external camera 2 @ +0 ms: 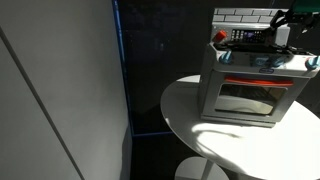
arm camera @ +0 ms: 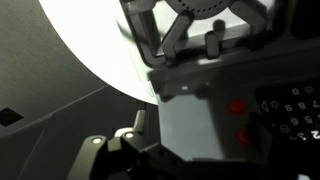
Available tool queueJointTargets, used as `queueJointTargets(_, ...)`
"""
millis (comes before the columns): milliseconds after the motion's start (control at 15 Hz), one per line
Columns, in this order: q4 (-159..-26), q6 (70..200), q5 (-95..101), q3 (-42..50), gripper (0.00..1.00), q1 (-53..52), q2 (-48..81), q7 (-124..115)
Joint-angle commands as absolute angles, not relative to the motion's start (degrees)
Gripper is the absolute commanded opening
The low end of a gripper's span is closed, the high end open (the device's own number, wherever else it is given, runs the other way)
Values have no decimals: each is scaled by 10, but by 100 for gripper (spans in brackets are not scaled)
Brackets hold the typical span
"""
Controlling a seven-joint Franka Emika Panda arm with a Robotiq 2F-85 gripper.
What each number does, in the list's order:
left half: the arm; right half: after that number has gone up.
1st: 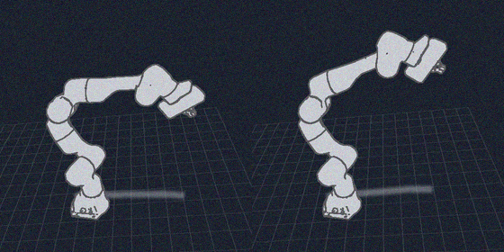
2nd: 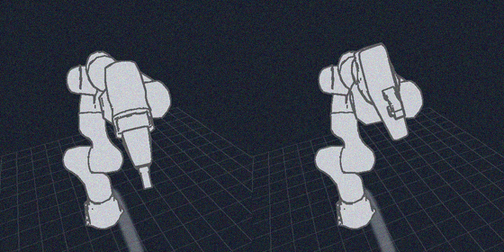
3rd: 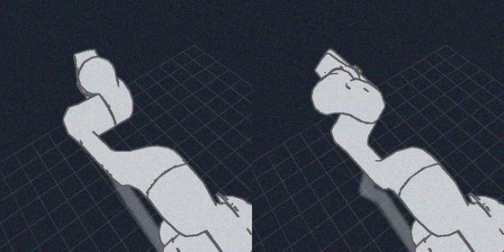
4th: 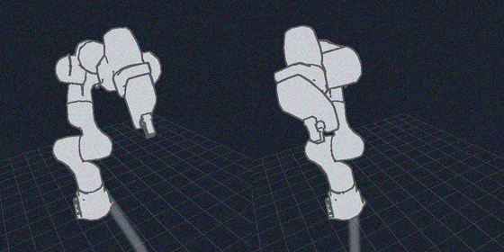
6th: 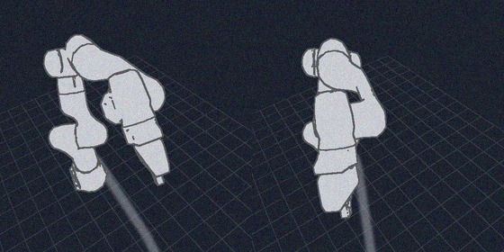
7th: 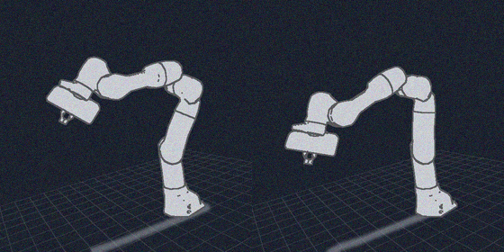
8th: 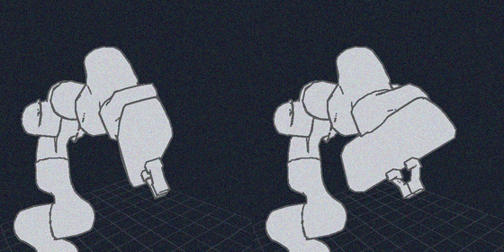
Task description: Press the top right orange button on the stove
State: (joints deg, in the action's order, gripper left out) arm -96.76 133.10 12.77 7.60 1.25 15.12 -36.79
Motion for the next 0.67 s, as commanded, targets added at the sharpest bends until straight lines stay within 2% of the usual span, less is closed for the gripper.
queueJointTargets(0,-941,1336,140,87,100,5,168,-385)
queueJointTargets(600,-927,1346,155,98,100,1,182,-392)
